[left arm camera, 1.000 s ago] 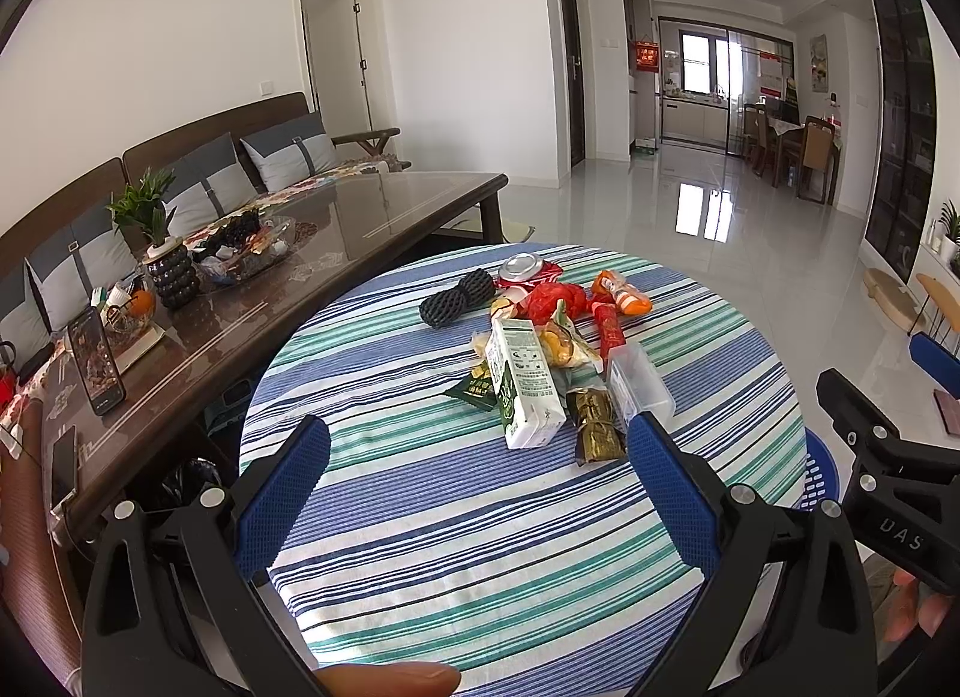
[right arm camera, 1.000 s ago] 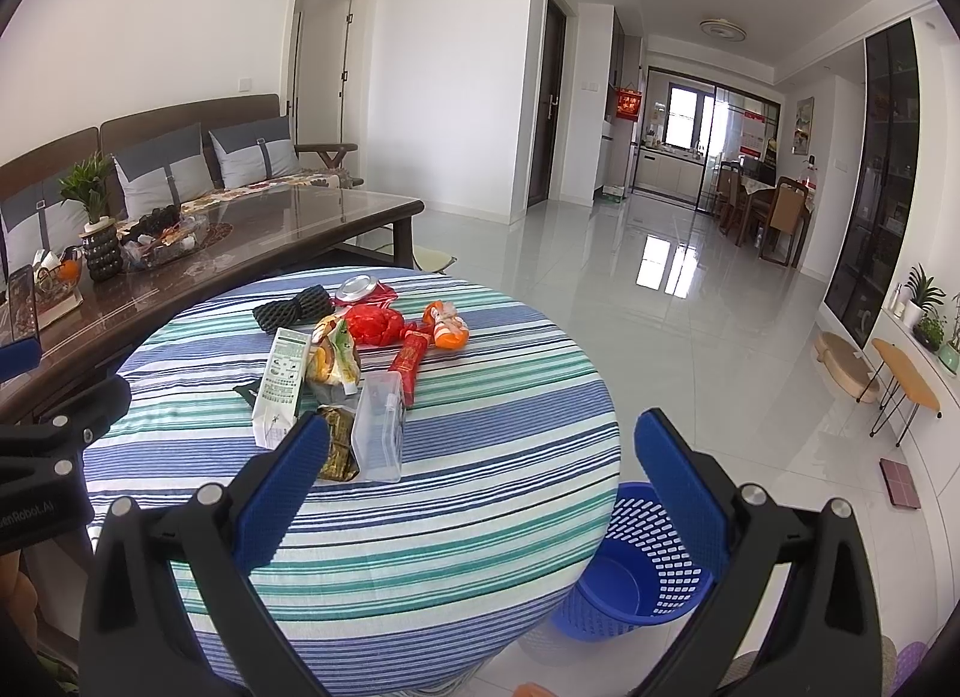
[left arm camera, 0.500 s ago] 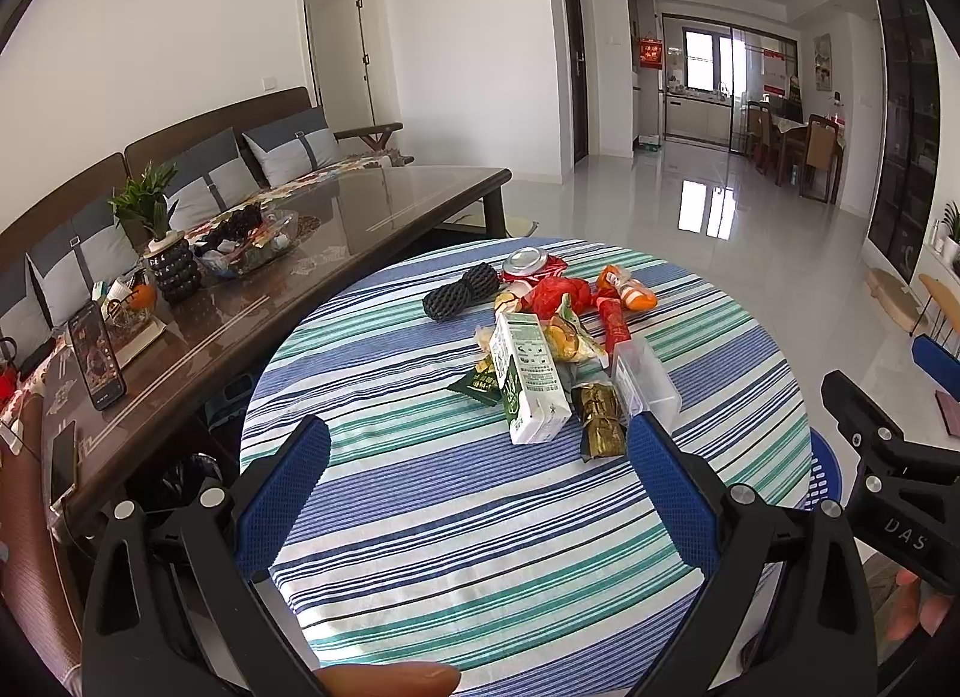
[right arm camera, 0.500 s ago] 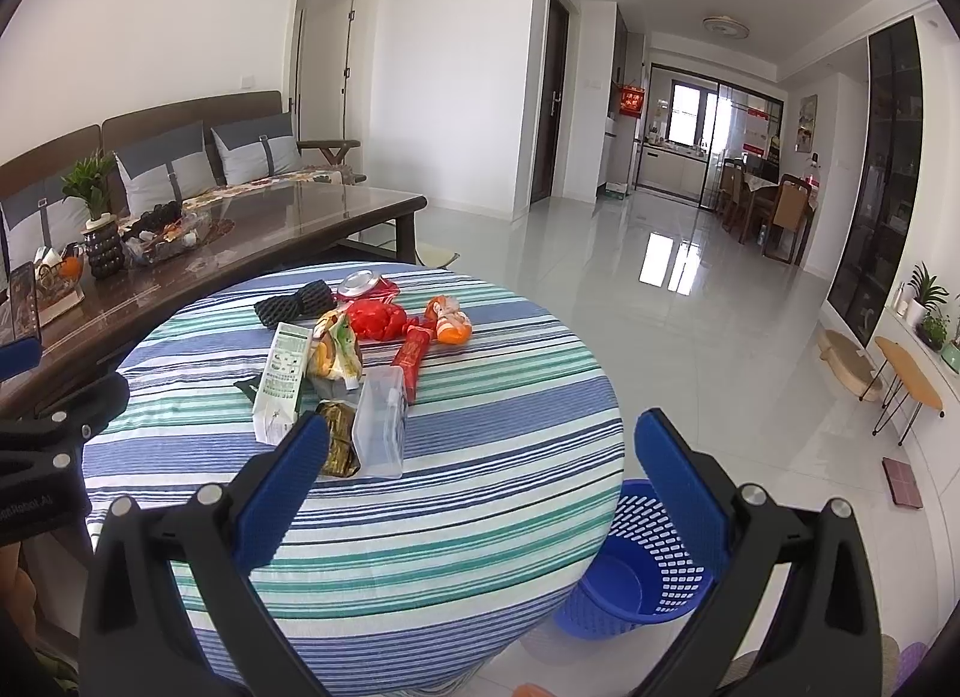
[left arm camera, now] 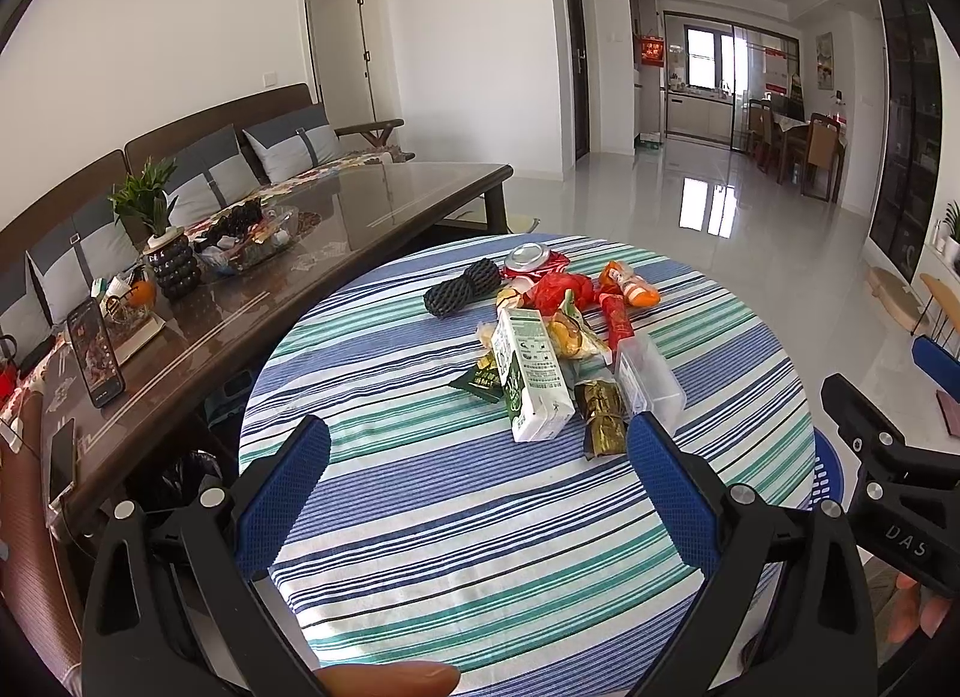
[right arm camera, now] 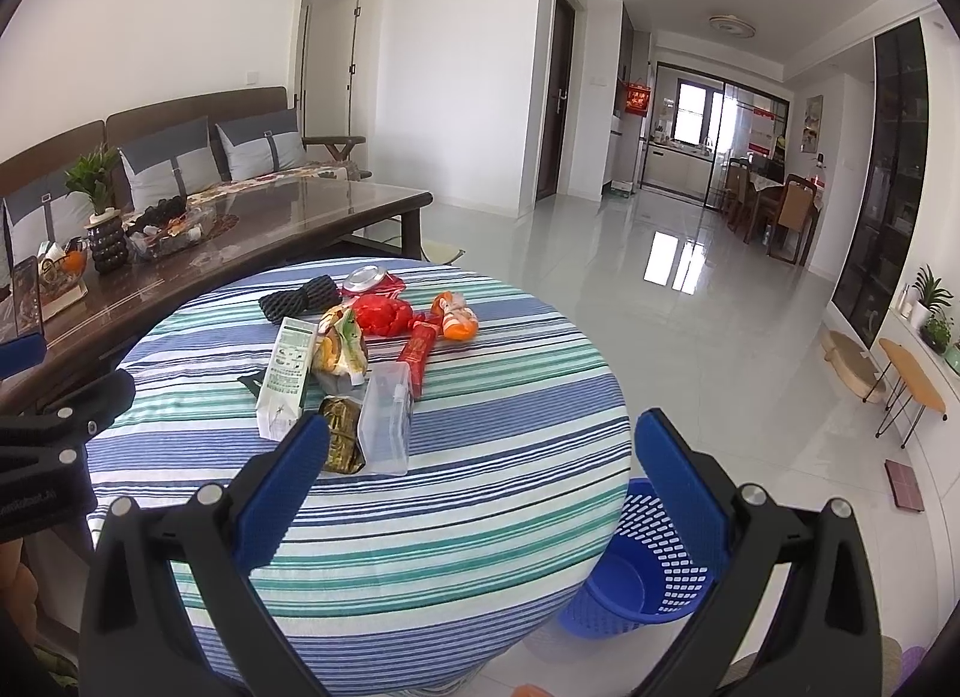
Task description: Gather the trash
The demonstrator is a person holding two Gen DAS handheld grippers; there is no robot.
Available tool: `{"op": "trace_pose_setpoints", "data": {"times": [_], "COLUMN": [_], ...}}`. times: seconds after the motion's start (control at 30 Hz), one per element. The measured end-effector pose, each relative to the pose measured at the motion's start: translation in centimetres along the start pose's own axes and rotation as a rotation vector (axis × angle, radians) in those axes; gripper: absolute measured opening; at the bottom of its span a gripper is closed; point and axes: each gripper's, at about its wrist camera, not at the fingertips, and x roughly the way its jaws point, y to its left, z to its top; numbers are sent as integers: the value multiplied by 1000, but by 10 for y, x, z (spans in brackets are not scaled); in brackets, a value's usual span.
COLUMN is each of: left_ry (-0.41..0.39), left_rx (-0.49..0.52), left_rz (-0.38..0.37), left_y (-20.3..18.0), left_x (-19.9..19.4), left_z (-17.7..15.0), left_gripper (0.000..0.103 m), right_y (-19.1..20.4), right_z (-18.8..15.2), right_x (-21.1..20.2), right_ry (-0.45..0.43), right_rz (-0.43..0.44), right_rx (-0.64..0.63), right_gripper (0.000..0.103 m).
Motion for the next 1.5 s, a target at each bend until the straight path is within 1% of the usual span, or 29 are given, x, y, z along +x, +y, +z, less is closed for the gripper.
{"op": "trace_pose_setpoints", "data": {"times": [0.43, 0.7, 0.83, 0.97, 1.07, 1.2, 1.3, 1.43, 1.5], "left_ry": [4, 25, 40, 52, 62, 44, 77, 131, 147], "left_rx": [1, 14, 10, 31, 45, 79, 94, 32, 34], "left_rz": [-1, -6, -12, -11, -39, -42, -34, -48, -43], "left_y": [1, -1, -2, -3, -5, -10, -8, 7, 11], "left_x": [1, 10, 18, 26, 33, 42, 57, 79, 91], "left_z": [-2, -12, -8, -8, -8, -8, -12, -19, -21], "left_gripper": [98, 98, 98, 98, 98, 98, 98, 98, 98], "right_y": [2, 0, 0, 0, -1, -3, -3, -8, -10], "right_z": [0, 0, -1, -2, -5, -10, -14, -23, -27], "right_x": [-1, 8, 13, 20, 27, 38, 49, 65, 71], "right_ry": [10, 28, 40, 51, 62, 83, 100, 140, 147], "right_rz": [4, 22, 22, 22, 21, 27, 33, 62, 86], "right_rx": [-1, 10, 12, 15, 15, 23, 25, 45, 54], "right_gripper": [98, 98, 98, 98, 98, 98, 98, 98, 98]}}
